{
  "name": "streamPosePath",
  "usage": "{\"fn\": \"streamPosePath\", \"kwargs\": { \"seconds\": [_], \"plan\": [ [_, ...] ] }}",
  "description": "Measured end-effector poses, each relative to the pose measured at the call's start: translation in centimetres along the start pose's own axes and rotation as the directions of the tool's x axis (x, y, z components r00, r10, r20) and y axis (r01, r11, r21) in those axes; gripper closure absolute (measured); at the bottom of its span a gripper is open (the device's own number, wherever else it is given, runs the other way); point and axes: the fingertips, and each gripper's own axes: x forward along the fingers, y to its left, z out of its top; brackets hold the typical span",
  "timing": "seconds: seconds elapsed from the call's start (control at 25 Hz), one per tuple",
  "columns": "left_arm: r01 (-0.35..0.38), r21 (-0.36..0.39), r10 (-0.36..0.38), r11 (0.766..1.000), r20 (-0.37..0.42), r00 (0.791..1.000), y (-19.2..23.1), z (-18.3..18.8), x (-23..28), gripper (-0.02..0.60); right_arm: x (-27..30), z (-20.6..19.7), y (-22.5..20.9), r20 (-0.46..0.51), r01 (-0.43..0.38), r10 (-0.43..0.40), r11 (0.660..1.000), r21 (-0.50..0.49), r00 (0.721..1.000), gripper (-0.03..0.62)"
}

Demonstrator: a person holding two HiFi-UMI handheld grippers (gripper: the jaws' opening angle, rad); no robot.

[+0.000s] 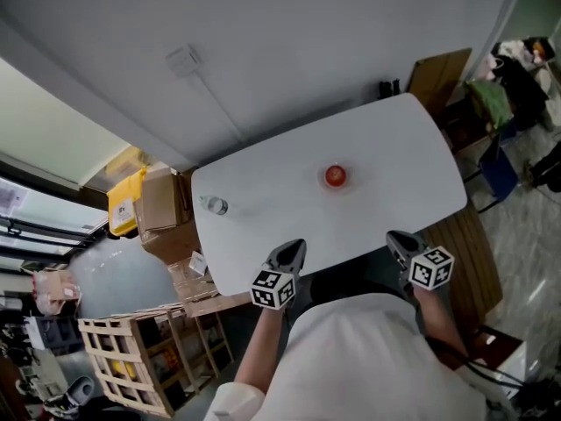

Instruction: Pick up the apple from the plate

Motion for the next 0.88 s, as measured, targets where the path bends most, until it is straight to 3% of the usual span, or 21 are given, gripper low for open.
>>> {"fn": "streamPosePath", "kwargs": {
  "seconds": [0.52,0.88],
  "plan": [
    [-0.094,-0.01,0.093,0.996,-0.058,0.994,-1.2,-0.2,5.4,0.58,1.3,1.6,-5.0,-0.084,-0.088,0.089,0.996,0.009,0.993,0.557],
    [-0.095,0.127,0.114,0.987,-0.151,0.982,-1.6,-0.2,9.3,0.578,1.5,0.8,-7.1,-0.131,-0.111,0.115,0.993,0.034,0.985,0.556]
  ]
}}
